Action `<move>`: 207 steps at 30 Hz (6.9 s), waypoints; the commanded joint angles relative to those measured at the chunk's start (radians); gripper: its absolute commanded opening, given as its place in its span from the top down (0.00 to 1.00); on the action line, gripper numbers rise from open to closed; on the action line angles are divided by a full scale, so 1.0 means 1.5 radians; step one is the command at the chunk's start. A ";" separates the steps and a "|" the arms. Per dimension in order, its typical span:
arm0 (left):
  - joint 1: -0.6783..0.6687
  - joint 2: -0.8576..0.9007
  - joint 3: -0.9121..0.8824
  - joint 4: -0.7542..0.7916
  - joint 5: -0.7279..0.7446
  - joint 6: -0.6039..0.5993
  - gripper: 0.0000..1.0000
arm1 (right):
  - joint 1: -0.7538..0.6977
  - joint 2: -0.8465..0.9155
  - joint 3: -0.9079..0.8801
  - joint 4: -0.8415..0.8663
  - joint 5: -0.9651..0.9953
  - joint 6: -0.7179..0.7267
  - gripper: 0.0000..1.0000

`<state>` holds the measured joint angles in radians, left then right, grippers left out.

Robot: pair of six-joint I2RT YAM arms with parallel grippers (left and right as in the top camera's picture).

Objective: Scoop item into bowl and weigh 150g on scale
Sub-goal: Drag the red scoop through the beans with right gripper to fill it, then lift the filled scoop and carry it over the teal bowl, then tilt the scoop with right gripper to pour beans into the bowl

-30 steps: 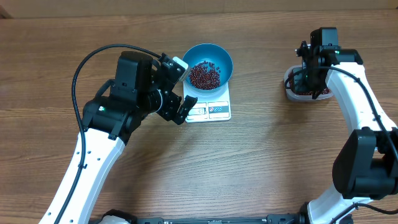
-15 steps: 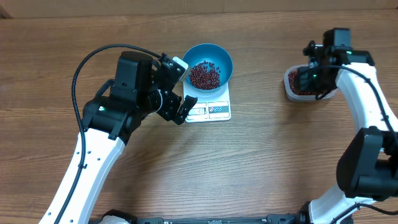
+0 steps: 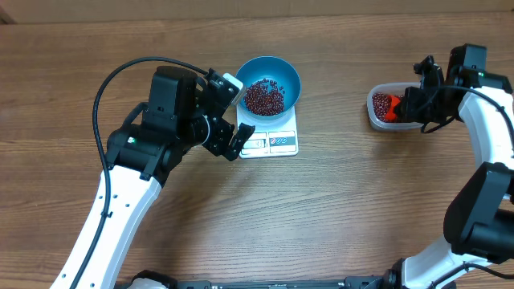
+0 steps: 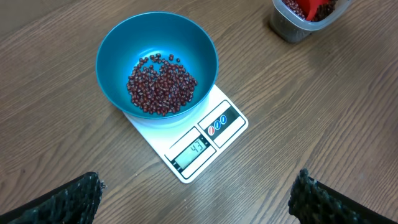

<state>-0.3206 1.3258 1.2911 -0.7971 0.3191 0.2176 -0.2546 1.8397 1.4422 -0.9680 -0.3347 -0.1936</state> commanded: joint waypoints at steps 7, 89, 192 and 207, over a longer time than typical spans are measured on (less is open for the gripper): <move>0.000 -0.008 0.009 0.000 0.009 0.015 0.00 | 0.000 0.006 -0.032 0.022 -0.042 0.009 0.96; 0.000 -0.008 0.009 0.000 0.009 0.015 0.01 | -0.157 0.006 -0.084 0.056 -0.331 0.091 0.96; 0.000 -0.008 0.009 0.000 0.009 0.015 0.00 | 0.369 -0.007 0.196 0.037 -0.040 0.132 0.96; 0.000 -0.008 0.009 0.000 0.009 0.015 0.00 | 0.382 -0.007 0.196 0.054 -0.039 0.133 0.96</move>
<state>-0.3206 1.3262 1.2911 -0.7971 0.3191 0.2176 0.3145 1.8431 1.7020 -0.8974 -0.4004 0.0010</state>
